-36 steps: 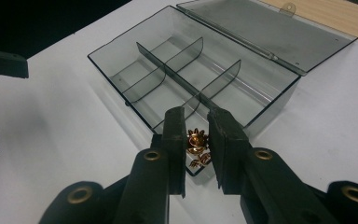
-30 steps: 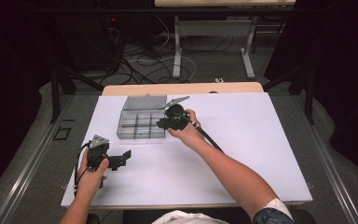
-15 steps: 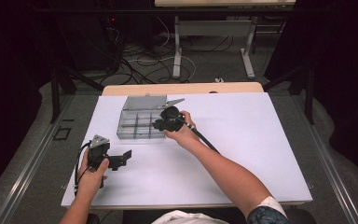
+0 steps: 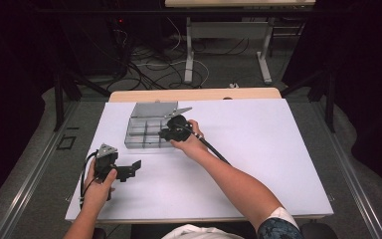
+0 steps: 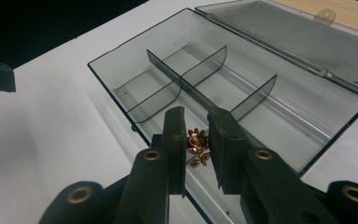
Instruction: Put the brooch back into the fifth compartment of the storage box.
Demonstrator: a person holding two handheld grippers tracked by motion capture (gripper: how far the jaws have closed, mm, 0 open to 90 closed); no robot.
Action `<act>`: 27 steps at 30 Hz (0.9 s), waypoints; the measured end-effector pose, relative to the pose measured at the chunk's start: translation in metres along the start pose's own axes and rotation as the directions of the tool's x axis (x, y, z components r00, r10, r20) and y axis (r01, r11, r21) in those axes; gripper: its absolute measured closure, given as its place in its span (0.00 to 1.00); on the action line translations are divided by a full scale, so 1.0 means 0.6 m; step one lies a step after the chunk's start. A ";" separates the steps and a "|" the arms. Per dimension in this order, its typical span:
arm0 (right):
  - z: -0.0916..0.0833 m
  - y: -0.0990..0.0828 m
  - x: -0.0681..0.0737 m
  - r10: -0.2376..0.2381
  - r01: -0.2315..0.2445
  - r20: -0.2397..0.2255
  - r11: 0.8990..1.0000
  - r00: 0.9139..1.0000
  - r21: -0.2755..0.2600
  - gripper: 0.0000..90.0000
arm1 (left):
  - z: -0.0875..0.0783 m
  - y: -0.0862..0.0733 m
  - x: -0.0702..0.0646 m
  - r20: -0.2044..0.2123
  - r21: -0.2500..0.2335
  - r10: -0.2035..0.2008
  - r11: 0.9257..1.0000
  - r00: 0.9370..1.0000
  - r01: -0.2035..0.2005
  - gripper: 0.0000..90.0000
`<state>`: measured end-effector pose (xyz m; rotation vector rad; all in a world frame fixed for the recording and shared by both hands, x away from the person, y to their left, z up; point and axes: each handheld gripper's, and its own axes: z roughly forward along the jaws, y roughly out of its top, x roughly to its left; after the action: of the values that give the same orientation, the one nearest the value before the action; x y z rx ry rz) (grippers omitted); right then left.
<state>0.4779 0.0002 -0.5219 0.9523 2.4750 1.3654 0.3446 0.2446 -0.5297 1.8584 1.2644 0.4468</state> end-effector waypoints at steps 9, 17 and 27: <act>0.020 -0.002 0.001 0.009 -0.009 -0.013 1.000 1.000 -0.021 0.86 | -0.001 0.000 0.001 0.004 0.007 0.001 1.000 1.000 -0.001 0.01; 0.032 -0.001 0.006 0.005 -0.005 -0.011 1.000 1.000 -0.018 0.86 | 0.001 0.000 0.000 0.003 0.005 0.008 1.000 1.000 -0.008 0.01; 0.042 -0.002 0.006 -0.011 0.011 -0.010 0.999 1.000 -0.033 0.86 | 0.000 0.001 0.001 0.006 0.012 0.007 1.000 1.000 -0.007 0.01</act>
<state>0.4853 0.0198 -0.5366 0.9258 2.4532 1.4070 0.3453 0.2450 -0.5297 1.8730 1.2601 0.4382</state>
